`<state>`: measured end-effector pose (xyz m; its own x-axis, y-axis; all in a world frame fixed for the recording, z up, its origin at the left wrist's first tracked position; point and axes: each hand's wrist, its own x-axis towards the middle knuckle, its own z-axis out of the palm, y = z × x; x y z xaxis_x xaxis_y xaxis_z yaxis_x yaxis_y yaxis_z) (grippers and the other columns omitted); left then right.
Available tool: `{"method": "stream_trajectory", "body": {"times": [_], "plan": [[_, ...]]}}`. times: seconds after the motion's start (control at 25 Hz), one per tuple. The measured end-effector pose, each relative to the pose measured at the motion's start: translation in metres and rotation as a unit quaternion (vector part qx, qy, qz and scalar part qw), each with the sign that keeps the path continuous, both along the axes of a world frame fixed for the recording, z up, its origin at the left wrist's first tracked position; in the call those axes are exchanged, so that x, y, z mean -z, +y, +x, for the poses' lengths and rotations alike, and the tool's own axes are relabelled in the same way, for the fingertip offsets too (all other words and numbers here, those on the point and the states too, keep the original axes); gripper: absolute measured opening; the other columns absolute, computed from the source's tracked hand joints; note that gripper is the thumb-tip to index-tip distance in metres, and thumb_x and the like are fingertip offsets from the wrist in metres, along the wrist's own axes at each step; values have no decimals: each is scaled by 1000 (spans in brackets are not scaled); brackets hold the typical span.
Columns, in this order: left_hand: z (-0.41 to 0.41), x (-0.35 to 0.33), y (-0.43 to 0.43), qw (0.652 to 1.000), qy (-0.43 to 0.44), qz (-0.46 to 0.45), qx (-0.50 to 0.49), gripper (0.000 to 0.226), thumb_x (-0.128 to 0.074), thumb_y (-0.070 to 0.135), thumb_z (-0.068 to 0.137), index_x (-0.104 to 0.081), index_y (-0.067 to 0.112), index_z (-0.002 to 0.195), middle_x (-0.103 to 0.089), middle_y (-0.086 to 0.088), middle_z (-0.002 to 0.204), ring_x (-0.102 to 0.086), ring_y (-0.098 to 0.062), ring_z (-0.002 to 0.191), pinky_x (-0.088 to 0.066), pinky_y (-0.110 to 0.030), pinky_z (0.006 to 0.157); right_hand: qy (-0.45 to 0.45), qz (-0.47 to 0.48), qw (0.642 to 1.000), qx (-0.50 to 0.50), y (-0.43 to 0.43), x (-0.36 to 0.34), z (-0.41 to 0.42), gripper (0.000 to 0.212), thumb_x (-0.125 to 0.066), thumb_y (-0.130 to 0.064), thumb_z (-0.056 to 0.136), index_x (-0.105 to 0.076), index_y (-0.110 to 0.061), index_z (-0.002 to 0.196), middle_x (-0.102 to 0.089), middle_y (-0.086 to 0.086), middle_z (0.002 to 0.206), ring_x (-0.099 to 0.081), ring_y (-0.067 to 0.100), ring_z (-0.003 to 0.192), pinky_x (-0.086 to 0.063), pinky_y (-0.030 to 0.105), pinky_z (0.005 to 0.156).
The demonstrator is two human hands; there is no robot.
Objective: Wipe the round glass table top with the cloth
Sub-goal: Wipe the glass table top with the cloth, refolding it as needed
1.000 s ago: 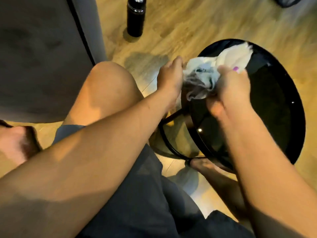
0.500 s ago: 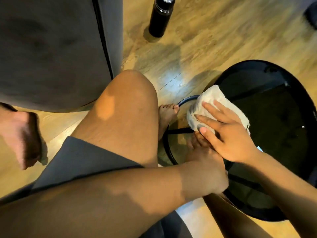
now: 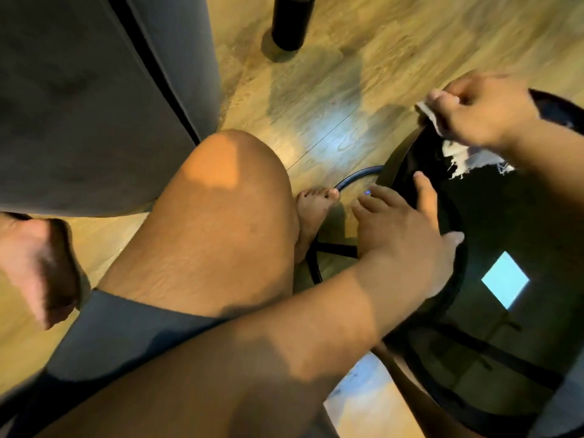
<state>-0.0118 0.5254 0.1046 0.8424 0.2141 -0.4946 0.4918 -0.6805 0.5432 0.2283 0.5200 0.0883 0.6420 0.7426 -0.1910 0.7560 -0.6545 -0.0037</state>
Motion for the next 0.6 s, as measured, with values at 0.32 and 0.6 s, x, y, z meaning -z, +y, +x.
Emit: {"method": "stream_trajectory", "body": {"times": [0.32, 0.6], "plan": [[-4, 21, -17, 983, -87, -103, -124, 71, -32, 57, 99, -7, 18, 153, 0, -19, 158, -7, -36, 148, -15, -43, 122, 123, 165, 947, -247, -21, 14, -81, 42, -50, -43, 95, -74, -22, 68, -73, -4, 89, -65, 20, 90, -43, 43, 91], [11, 35, 1, 976, -157, -106, -108, 63, -36, 54, 99, -6, 34, 150, 3, -4, 162, -6, -26, 151, -22, -44, 121, 17, 108, 990, -90, -25, 11, 29, 53, -28, -48, 102, -48, -21, 62, -51, 8, 62, -49, 26, 57, -43, 38, 60]]}}
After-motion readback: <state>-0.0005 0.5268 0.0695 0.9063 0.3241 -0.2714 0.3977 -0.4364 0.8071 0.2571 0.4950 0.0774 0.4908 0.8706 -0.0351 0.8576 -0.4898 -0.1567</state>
